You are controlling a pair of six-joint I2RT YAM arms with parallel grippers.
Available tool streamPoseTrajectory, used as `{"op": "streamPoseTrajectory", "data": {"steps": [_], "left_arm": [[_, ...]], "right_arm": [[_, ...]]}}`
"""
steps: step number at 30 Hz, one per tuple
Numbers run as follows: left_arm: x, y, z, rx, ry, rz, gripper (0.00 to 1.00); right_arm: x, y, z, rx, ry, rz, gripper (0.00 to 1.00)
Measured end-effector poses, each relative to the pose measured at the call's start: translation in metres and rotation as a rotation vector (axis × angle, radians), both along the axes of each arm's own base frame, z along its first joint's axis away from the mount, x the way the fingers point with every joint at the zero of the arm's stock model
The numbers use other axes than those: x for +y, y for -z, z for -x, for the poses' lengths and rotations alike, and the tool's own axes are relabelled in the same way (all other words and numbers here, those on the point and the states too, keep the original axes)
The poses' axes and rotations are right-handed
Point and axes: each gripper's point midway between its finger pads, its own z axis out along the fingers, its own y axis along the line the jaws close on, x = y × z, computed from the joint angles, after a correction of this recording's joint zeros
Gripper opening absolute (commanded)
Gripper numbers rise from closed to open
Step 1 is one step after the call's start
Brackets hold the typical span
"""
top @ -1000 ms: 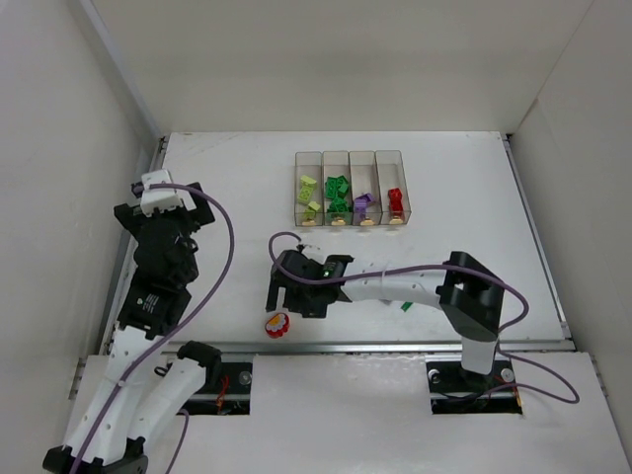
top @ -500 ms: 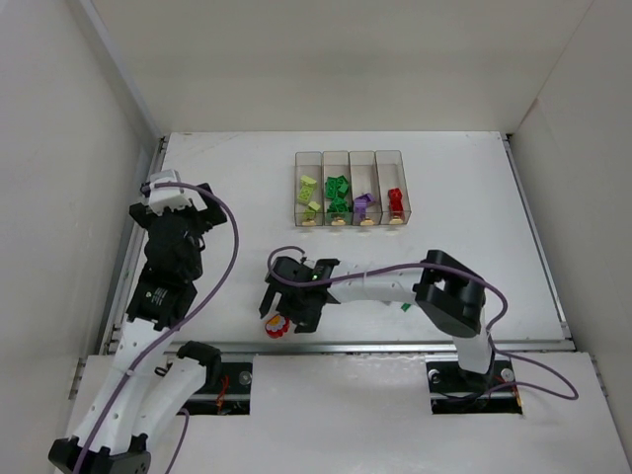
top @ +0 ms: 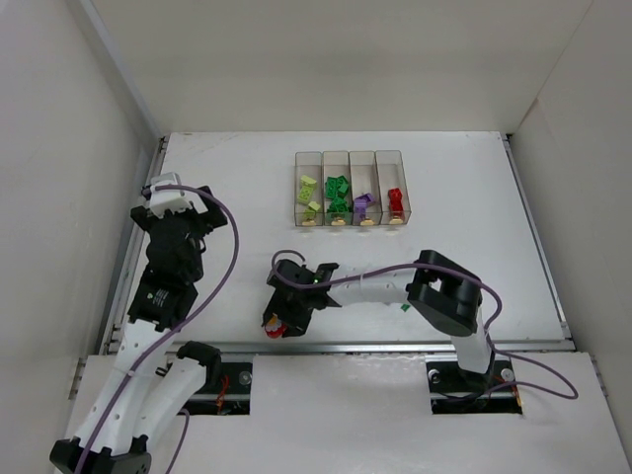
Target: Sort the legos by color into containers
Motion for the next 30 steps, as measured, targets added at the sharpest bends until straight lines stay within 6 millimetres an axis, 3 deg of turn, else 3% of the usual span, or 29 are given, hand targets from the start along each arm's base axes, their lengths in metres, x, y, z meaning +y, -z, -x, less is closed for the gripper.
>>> {"op": "streamPoseTrajectory", "data": {"steps": [5, 9, 10, 12, 16, 21, 23, 25, 27, 30], "left_arm": [[0.001, -0.001, 0.000, -0.003, -0.005, 0.001, 0.99], [0.006, 0.000, 0.000, -0.003, -0.023, 0.001, 0.99], [0.008, 0.001, 0.000, -0.001, -0.028, 0.000, 0.99], [0.010, 0.004, -0.001, 0.005, -0.037, -0.001, 0.99], [0.013, 0.005, -0.001, 0.008, -0.040, -0.001, 0.99], [0.012, 0.007, -0.004, 0.015, -0.022, 0.001, 0.99], [0.010, 0.008, -0.005, 0.021, 0.000, -0.004, 0.99], [0.006, 0.009, -0.007, 0.029, 0.042, -0.021, 0.99], [0.000, 0.011, -0.009, 0.042, 0.098, -0.057, 0.99], [-0.014, 0.016, -0.013, 0.070, 0.206, -0.126, 0.99]], "right_arm": [[-0.001, 0.002, -0.002, 0.035, 0.010, -0.025, 0.48], [-0.003, 0.001, -0.008, 0.039, 0.012, -0.035, 0.22], [-0.004, 0.001, -0.011, 0.035, 0.008, -0.034, 0.11], [-0.005, 0.001, -0.016, 0.014, -0.006, -0.026, 0.01], [-0.004, -0.011, -0.034, -0.098, -0.079, 0.026, 0.00], [0.012, -0.066, -0.072, -0.357, -0.216, 0.022, 0.00], [0.007, -0.090, -0.085, -0.460, -0.283, 0.024, 0.00], [-0.008, -0.113, -0.101, -0.545, -0.345, 0.040, 0.00], [-0.033, -0.138, -0.130, -0.624, -0.374, 0.075, 0.00], [-0.089, -0.172, -0.199, -0.746, -0.350, 0.179, 0.00]]}}
